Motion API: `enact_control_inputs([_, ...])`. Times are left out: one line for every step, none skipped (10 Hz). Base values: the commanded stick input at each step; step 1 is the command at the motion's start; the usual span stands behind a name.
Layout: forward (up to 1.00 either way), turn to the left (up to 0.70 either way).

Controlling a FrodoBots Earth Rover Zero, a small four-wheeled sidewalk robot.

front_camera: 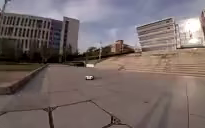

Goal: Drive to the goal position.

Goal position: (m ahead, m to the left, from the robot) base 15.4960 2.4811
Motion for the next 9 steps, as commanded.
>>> enact_control_inputs([0.7,0.01])
enact_control_inputs([0.7,0.01])
enact_control_inputs([0.7,0.01])
enact_control_inputs([0.7,0.01])
enact_control_inputs([0.7,0.01])
enact_control_inputs([0.7,0.0])
enact_control_inputs([0.7,0.0])
enact_control_inputs([0.7,0.0])
enact_control_inputs([0.7,0.0])
